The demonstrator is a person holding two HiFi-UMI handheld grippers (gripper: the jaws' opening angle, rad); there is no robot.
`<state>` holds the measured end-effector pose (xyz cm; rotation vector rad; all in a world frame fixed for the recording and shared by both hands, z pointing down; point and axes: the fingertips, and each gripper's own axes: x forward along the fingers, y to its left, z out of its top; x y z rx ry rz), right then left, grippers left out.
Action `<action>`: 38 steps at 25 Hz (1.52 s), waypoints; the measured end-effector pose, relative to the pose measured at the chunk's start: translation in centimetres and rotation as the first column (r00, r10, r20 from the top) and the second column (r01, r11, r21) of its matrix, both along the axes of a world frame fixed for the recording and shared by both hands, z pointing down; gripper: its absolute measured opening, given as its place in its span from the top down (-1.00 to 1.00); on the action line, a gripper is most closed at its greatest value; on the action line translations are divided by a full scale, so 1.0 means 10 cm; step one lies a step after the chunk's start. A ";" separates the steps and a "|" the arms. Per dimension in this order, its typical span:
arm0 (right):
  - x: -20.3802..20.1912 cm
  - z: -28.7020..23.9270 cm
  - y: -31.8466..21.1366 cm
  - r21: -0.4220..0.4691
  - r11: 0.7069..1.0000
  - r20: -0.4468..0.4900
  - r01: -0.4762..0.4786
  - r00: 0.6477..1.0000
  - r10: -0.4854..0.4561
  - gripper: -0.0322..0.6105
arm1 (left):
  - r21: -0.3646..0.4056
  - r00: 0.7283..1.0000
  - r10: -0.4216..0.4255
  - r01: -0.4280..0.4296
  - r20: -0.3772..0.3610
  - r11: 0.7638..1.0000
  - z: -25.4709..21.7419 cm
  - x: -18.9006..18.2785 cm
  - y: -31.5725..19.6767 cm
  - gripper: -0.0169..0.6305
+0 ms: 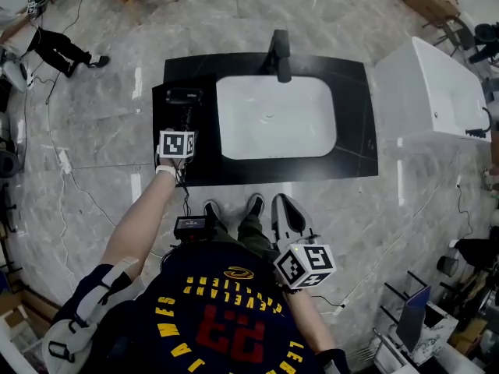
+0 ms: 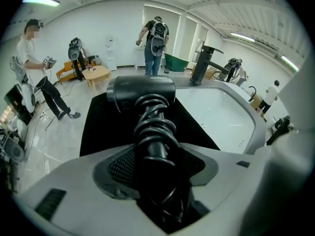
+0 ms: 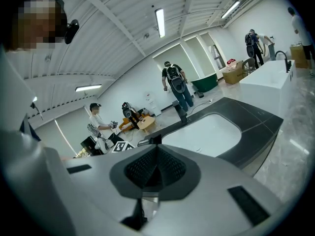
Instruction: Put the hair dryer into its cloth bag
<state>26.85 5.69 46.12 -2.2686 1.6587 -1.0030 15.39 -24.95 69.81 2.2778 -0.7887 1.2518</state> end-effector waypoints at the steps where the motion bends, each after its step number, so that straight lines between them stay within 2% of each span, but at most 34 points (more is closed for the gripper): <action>1: 0.00 0.00 -0.02 0.000 1.000 0.001 0.009 1.000 -0.009 0.87 | 0.000 1.000 0.009 -0.009 -0.006 1.000 -0.03 -0.02 0.03 0.18; 5: -0.04 0.05 -0.17 -0.005 0.997 -0.007 0.076 0.997 -0.076 0.87 | 0.028 0.996 0.077 -0.076 -0.051 0.997 -0.21 -0.16 0.22 0.18; 9: -0.17 0.15 -0.48 -0.042 0.977 -0.110 0.208 0.971 -0.211 0.87 | 0.075 0.977 0.187 -0.180 -0.106 0.981 -0.52 -0.41 0.51 0.18; 11: -0.29 0.27 -0.66 -0.081 0.944 -0.150 0.319 0.933 -0.328 0.87 | 0.096 0.970 0.212 -0.201 -0.116 0.975 -0.66 -0.63 0.70 0.18; 12: -0.38 0.37 -0.75 -0.110 0.914 -0.161 0.390 0.901 -0.403 0.87 | 0.104 0.969 0.216 -0.204 -0.122 0.973 -0.72 -0.76 0.80 0.18; 13: -0.49 0.49 -0.84 -0.147 0.871 -0.167 0.469 0.856 -0.489 0.87 | 0.110 0.968 0.216 -0.202 -0.129 0.973 -0.77 -0.90 0.89 0.18; 14: -0.61 0.63 -0.92 -0.194 0.813 -0.169 0.549 0.797 -0.579 0.87 | 0.114 0.968 0.213 -0.198 -0.133 0.973 -0.81 -1.05 0.98 0.18; 16: -0.87 0.91 -1.06 -0.299 0.666 -0.172 0.683 0.648 -0.742 0.87 | 0.117 0.971 0.202 -0.187 -0.128 0.975 -0.88 -1.35 1.16 0.18; 17: -0.99 1.02 -1.12 -0.350 0.592 -0.179 0.726 0.568 -0.803 0.87 | 0.115 0.973 0.196 -0.182 -0.119 0.977 -0.89 -1.51 1.26 0.18; 19: -1.21 1.22 -1.23 -0.433 0.471 -0.215 0.769 0.419 -0.882 0.87 | 0.105 0.978 0.184 -0.173 -0.100 0.979 -0.87 -1.80 1.45 0.18; 22: -1.52 1.51 -1.37 -0.544 0.307 -0.274 0.781 0.181 -0.945 0.86 | 0.069 0.987 0.137 -0.132 -0.078 0.989 -0.78 -2.13 1.78 0.18; 25: -1.76 1.84 -1.41 -0.661 0.129 -0.256 0.739 -0.061 -0.965 0.82 | 0.032 0.995 0.076 -0.073 -0.071 0.997 -0.69 -2.31 2.06 0.18; 27: -1.84 2.03 -1.43 -0.729 0.044 -0.231 0.684 -0.185 -0.955 0.80 | 0.011 0.996 0.048 -0.047 -0.072 0.999 -0.64 -2.36 2.19 0.18; 28: -1.86 2.12 -1.45 -0.754 0.017 -0.220 0.657 -0.228 -0.949 0.78 | 0.002 0.996 0.040 -0.040 -0.075 0.999 -0.61 -2.38 2.24 0.18; 29: -1.87 2.19 -1.47 -0.773 -0.003 -0.207 0.634 -0.257 -0.944 0.75 | -0.008 0.996 0.035 -0.036 -0.079 0.999 -0.58 -2.39 2.29 0.18; 31: -1.88 2.31 -1.50 -0.799 -0.028 -0.184 0.601 -0.290 -0.939 0.73 | -0.027 0.995 0.035 -0.037 -0.090 0.999 -0.52 -2.38 2.38 0.18; 33: -1.85 2.39 -1.54 -0.823 -0.030 -0.174 0.567 -0.302 -0.937 0.73 | -0.043 0.995 0.041 -0.045 -0.094 0.998 -0.48 -2.34 2.46 0.18; 35: -1.80 2.44 -1.57 -0.837 -0.020 -0.166 0.546 -0.289 -0.943 0.73 | -0.054 0.994 0.049 -0.054 -0.100 0.997 -0.45 -2.31 2.53 0.18; 38: -1.79 2.44 -1.60 -0.819 -0.017 -0.140 0.574 -0.228 -0.964 0.75 | -0.078 0.992 0.069 -0.077 -0.107 0.994 -0.39 -2.25 2.61 0.18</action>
